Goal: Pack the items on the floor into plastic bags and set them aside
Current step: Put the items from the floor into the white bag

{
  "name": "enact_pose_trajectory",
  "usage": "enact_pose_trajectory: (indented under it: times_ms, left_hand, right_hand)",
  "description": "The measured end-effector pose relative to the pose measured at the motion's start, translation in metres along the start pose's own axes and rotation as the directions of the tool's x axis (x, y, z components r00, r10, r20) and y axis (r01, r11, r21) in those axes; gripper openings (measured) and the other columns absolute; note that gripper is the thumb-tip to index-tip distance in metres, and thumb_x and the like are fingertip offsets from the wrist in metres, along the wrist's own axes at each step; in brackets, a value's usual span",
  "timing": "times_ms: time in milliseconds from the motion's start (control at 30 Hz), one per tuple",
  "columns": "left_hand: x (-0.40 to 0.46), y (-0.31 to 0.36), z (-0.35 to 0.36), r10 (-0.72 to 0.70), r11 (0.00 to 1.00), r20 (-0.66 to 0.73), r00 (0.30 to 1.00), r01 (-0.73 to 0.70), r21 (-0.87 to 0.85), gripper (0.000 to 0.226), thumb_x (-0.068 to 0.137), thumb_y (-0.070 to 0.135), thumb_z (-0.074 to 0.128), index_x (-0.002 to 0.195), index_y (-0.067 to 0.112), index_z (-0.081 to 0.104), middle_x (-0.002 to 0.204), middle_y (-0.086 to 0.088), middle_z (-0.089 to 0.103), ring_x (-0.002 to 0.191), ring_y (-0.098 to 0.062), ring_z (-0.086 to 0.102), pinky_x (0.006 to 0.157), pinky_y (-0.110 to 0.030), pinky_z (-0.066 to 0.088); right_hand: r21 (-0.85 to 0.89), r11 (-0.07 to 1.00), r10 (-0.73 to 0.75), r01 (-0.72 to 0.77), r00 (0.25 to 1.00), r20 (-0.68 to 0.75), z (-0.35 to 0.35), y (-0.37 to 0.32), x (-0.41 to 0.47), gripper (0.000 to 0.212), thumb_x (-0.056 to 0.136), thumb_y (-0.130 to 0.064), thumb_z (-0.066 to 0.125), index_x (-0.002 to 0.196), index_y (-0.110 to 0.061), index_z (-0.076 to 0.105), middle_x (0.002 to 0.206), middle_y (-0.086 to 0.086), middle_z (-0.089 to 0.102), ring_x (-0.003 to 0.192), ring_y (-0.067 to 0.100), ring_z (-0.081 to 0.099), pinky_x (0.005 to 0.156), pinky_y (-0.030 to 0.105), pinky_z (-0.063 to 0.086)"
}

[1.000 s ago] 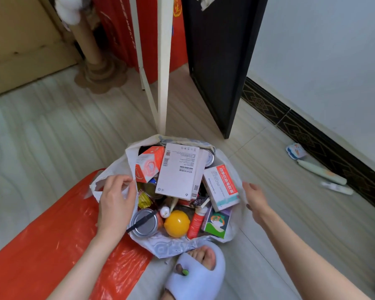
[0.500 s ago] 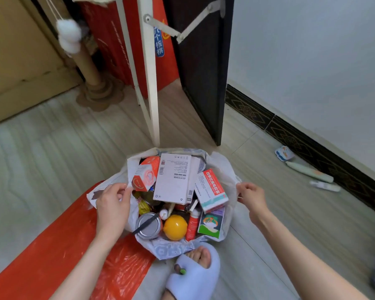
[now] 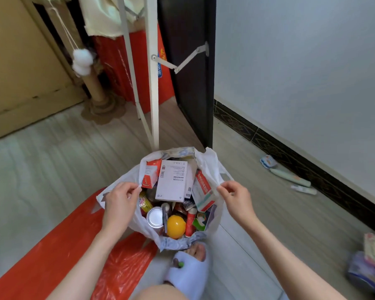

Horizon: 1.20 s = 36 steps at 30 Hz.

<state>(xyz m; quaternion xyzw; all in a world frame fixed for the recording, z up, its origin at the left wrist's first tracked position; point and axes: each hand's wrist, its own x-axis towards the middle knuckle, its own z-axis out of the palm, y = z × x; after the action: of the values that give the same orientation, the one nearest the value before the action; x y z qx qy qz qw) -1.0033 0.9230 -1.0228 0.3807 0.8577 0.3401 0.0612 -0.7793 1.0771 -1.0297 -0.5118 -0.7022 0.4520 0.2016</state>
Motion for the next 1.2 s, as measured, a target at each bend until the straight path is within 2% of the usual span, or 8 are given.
enact_pose_trajectory:
  times_ms: [133, 300, 433, 567, 733, 967, 1067, 1200]
  left_hand:
    - [-0.013, -0.011, 0.016, 0.052, 0.994, 0.179, 0.982, -0.068, 0.083, 0.009, 0.080, 0.005, 0.068, 0.087, 0.002, 0.071, 0.082, -0.014, 0.068, 0.079, -0.031, 0.060, 0.074, -0.034, 0.043]
    - [-0.011, -0.024, 0.015, 0.174, 0.981, 0.268, 0.948, -0.190, 0.037, 0.024, 0.085, 0.029, 0.057, 0.085, 0.010, 0.073, 0.082, -0.001, 0.068, 0.085, -0.025, 0.058, 0.078, -0.043, 0.046]
    - [0.013, -0.043, 0.000, -0.062, 0.998, 0.090, 0.994, 0.064, -0.023, 0.031, 0.089, 0.020, 0.057, 0.118, 0.008, 0.058, 0.119, -0.009, 0.056, 0.113, -0.026, 0.049, 0.096, -0.032, 0.034]
    - [0.032, -0.077, 0.001, -0.421, 0.892, 0.228, 0.878, 0.446, -0.070, 0.053, 0.096, 0.033, 0.040, 0.141, 0.007, 0.030, 0.147, -0.012, 0.031, 0.136, -0.024, 0.028, 0.110, -0.033, 0.019]
    - [0.031, -0.097, 0.009, -0.528, 0.737, 0.330, 0.783, 0.615, -0.281, 0.024, 0.099, 0.023, 0.037, 0.109, 0.011, 0.056, 0.108, -0.013, 0.062, 0.088, -0.024, 0.060, 0.087, -0.035, 0.044]
    - [0.006, -0.083, -0.013, -0.637, 0.573, 0.397, 0.661, 0.750, -0.329, 0.029, 0.091, 0.033, 0.054, 0.076, 0.009, 0.060, 0.071, -0.005, 0.058, 0.072, -0.018, 0.054, 0.080, -0.036, 0.045]
    - [-0.009, -0.058, -0.029, -0.562, 0.599, 0.405, 0.721, 0.693, -0.402, 0.029, 0.091, 0.031, 0.054, 0.070, 0.011, 0.059, 0.067, -0.002, 0.058, 0.069, -0.016, 0.053, 0.075, -0.032, 0.042]
    - [-0.036, -0.017, -0.044, -0.390, 0.736, 0.408, 0.825, 0.546, -0.400, 0.031, 0.093, 0.024, 0.052, 0.066, 0.011, 0.060, 0.067, -0.003, 0.058, 0.063, -0.015, 0.048, 0.060, -0.025, 0.035]
  right_hand:
    - [-0.244, 0.966, -0.050, 0.085, 0.988, 0.147, 0.018, 0.015, -0.004, 0.014, 0.086, -0.024, 0.061, 0.084, -0.014, 0.071, 0.099, 0.001, 0.056, 0.101, 0.016, 0.046, 0.080, 0.024, 0.029]
    - [-0.143, 0.989, -0.009, 0.025, 0.994, 0.113, 0.018, 0.027, -0.004, 0.020, 0.089, -0.026, 0.058, 0.085, -0.013, 0.073, 0.099, -0.003, 0.064, 0.097, 0.012, 0.055, 0.081, 0.024, 0.035]
    - [0.021, 0.994, 0.112, -0.110, 0.984, -0.141, 0.004, 0.039, 0.023, 0.024, 0.083, -0.031, 0.065, 0.097, -0.012, 0.059, 0.100, -0.002, 0.055, 0.097, 0.018, 0.054, 0.080, 0.029, 0.038]
    - [0.223, 0.893, 0.361, -0.392, 0.917, 0.167, -0.009, 0.062, 0.063, 0.065, 0.088, -0.036, 0.057, 0.142, -0.012, 0.028, 0.145, 0.002, 0.033, 0.133, 0.020, 0.033, 0.108, 0.036, 0.027]
    - [0.191, 0.791, 0.511, -0.581, 0.800, 0.314, -0.006, 0.083, 0.080, 0.048, 0.099, -0.039, 0.032, 0.137, -0.011, 0.038, 0.136, 0.000, 0.043, 0.131, 0.019, 0.034, 0.111, 0.037, 0.018]
    - [0.091, 0.867, 0.469, -0.489, 0.864, 0.182, -0.018, 0.067, 0.044, 0.016, 0.087, -0.014, 0.059, 0.076, -0.004, 0.066, 0.072, 0.007, 0.057, 0.062, 0.014, 0.047, 0.067, 0.025, 0.039]
    - [0.179, 0.851, 0.457, -0.493, 0.864, 0.210, -0.031, 0.046, 0.017, 0.023, 0.089, -0.013, 0.056, 0.069, -0.006, 0.062, 0.073, 0.010, 0.060, 0.067, 0.019, 0.052, 0.067, 0.027, 0.043]
    - [0.027, 0.898, 0.410, -0.440, 0.857, 0.313, -0.049, 0.012, -0.015, 0.019, 0.090, -0.021, 0.055, 0.077, -0.008, 0.062, 0.073, 0.008, 0.070, 0.074, 0.019, 0.058, 0.072, 0.029, 0.046]
